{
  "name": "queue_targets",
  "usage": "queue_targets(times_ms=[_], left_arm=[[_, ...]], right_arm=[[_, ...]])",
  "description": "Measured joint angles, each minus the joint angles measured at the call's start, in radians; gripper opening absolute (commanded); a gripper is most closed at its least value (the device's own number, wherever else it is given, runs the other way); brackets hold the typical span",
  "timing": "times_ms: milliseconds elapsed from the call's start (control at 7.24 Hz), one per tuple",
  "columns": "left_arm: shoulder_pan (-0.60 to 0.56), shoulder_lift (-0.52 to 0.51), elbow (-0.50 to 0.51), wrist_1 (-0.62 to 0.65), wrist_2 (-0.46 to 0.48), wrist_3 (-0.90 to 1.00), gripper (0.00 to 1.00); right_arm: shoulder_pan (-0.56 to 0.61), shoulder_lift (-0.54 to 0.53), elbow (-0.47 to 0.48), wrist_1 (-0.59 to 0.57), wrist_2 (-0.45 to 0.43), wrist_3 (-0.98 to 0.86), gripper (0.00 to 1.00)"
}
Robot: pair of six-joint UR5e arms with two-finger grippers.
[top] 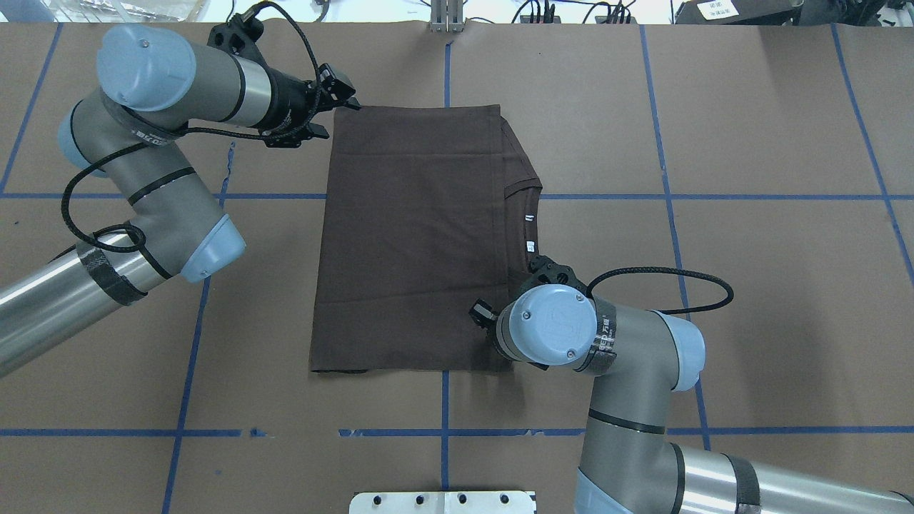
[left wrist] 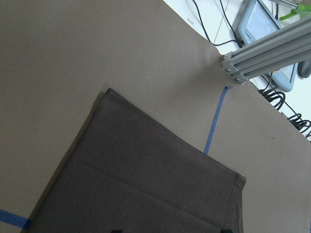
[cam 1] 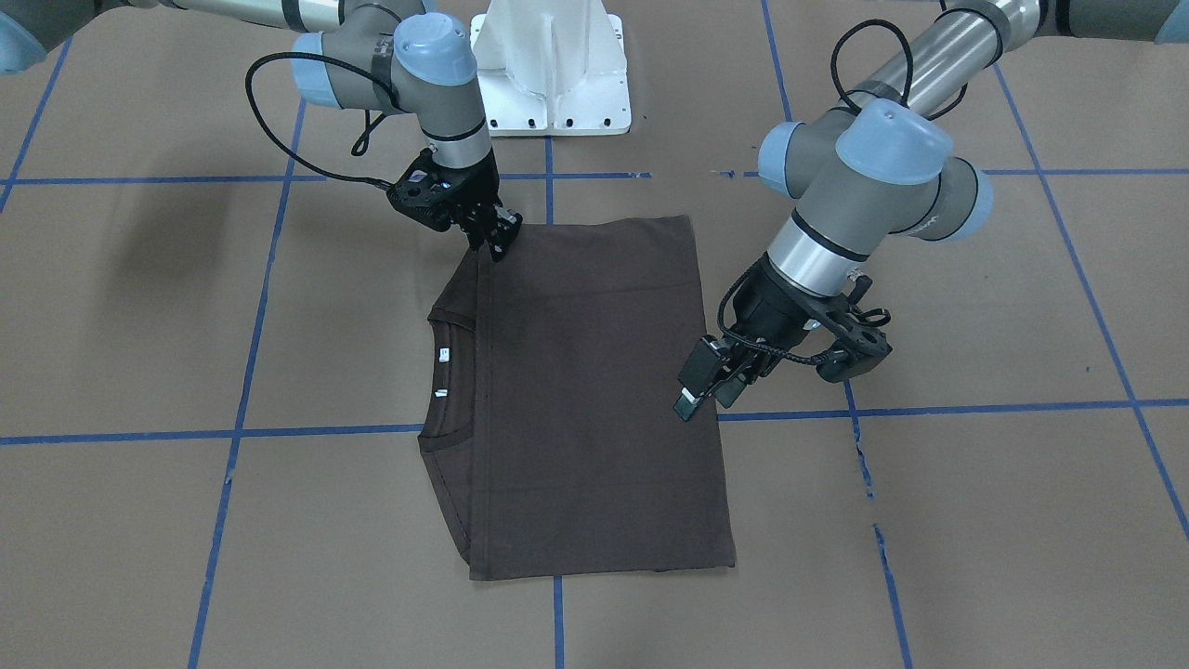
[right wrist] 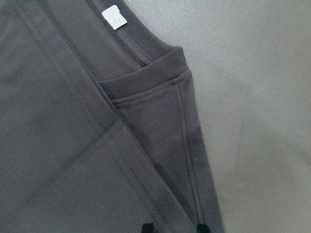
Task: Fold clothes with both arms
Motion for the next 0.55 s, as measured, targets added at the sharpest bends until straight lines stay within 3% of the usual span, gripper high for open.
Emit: queue_targets(times_ms=[138,276,414,552], left_arm=[[-0.001,0.000,0.000,0.000,0.000,-0.001,0.73],[-0.001,0.000,0.000,0.000,-0.001,-0.001,0.73],[-0.001,0.000,0.000,0.000,-0.001,-0.001,0.73],[0.000,0.000,0.000,0.000,-0.001,-0.001,0.73]], right_arm=[[-0.001,0.000,0.000,-0.002,0.000,0.000,0.32],[-0.001,0.001,0.001,-0.004,0.001,0.000,0.58],[-0.001,-0.001,0.005,-0.006,0.002,-0.001,0.73],[0.000,-0.005,0.007,-0.006,0.002,-0.001,0.81]])
